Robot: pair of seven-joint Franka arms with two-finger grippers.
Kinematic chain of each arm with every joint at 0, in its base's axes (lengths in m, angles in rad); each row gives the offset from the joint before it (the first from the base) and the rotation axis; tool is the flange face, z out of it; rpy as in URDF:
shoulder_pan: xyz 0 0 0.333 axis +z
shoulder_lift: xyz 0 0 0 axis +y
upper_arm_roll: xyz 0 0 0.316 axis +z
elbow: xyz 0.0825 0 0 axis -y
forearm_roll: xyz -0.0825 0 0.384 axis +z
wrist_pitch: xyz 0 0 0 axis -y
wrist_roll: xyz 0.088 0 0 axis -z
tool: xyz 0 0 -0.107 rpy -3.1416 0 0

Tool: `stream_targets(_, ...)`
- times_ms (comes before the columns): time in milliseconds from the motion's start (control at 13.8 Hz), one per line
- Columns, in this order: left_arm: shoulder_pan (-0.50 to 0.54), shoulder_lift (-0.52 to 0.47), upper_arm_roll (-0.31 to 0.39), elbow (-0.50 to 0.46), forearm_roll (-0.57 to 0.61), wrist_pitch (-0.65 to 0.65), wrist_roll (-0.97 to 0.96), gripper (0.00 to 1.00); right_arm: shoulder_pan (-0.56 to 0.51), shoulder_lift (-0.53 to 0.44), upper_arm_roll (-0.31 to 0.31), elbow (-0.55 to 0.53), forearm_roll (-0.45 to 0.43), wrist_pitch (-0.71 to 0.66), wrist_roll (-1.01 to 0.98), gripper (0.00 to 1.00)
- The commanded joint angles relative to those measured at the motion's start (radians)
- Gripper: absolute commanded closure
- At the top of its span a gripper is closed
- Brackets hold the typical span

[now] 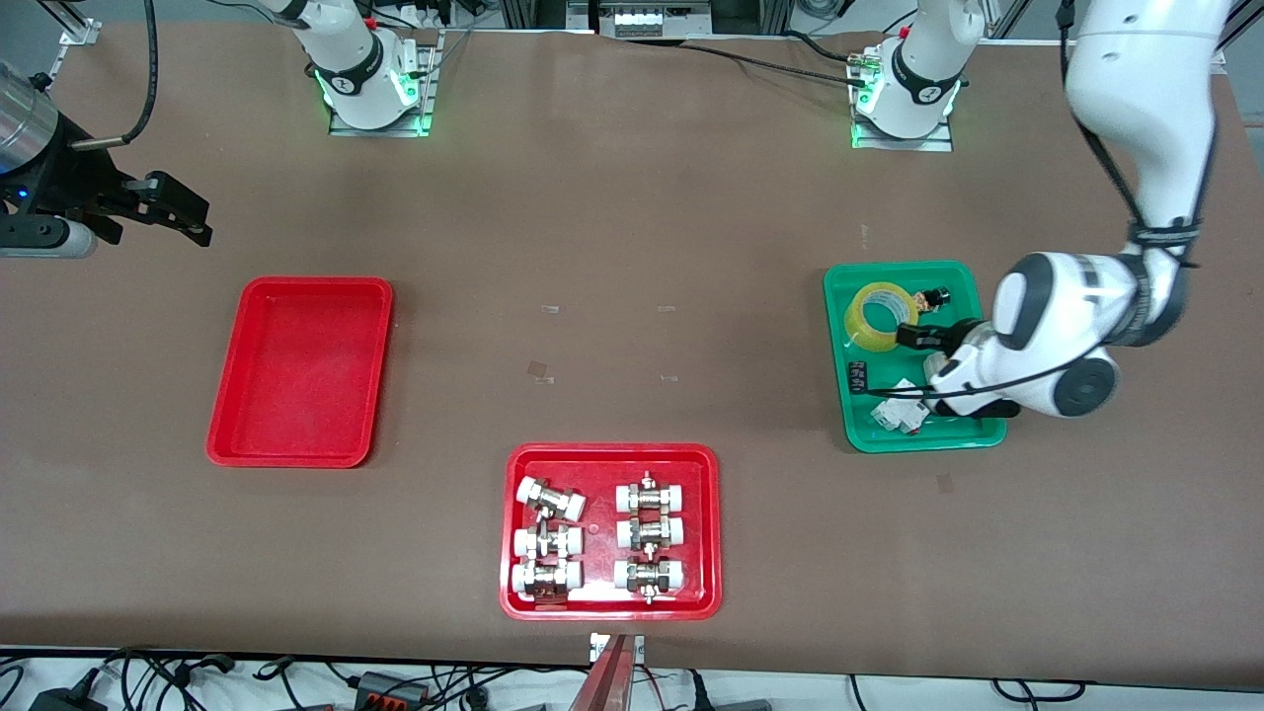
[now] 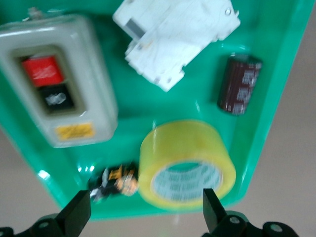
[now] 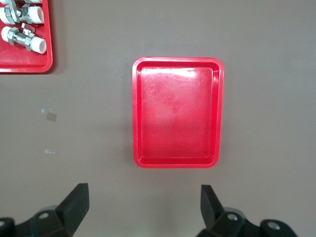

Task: Left arm passes tape to right arm into tray
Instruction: 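Grasp the yellow tape roll with the left gripper and lift it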

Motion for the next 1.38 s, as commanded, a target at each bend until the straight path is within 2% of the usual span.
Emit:
stream_targets(0,0.003,-0.202,-0.004,-0.293,-0.018,0.247,-0.029,0.0,-0.002,-0.013,0.005,-0.01,0.001,0.005,0.001,0.0)
stream_targets(362,0.009,-0.25,-0.004,-0.41,-0.018,0.34,-0.065,0.0,-0.002,-0.014,0.005,-0.012,0.001,0.003,0.002,0.0)
stream_targets(579,-0.023,-0.235,-0.007,-0.429,-0.016,0.371,-0.138,0.0,-0.002,-0.014,0.005,-0.012,0.001,0.003,0.002,0.0)
stream_targets(724,-0.029,-0.223,-0.007,-0.429,-0.015,0.382,-0.148,0.05,-0.002,-0.016,0.005,-0.01,0.001,0.003,0.002,0.0)
stream_targets(796,-0.029,-0.209,-0.007,-0.429,-0.012,0.385,-0.148,0.1,-0.002,-0.016,0.005,-0.01,0.003,0.003,0.002,0.0)
stream_targets(941,-0.029,-0.206,-0.007,-0.427,-0.005,0.385,-0.148,0.35,-0.002,-0.017,0.005,-0.01,0.003,0.003,0.002,0.0)
stream_targets(1013,-0.028,-0.204,-0.007,-0.426,-0.001,0.383,-0.14,0.42,-0.002,-0.017,0.005,-0.01,0.003,0.003,0.002,0.0)
stream_targets(1086,-0.029,-0.194,-0.007,-0.421,-0.001,0.383,-0.138,0.42,-0.002,-0.017,0.005,-0.01,0.003,0.003,0.002,0.0)
stream_targets(1158,-0.029,-0.188,-0.007,-0.42,-0.001,0.385,-0.138,0.47,-0.002,-0.017,0.005,-0.01,0.003,0.003,0.002,0.0)
stream_targets(1303,-0.023,-0.184,-0.005,-0.418,-0.001,0.385,-0.137,0.7,-0.002,-0.017,0.005,-0.01,0.003,0.003,0.002,0.0)
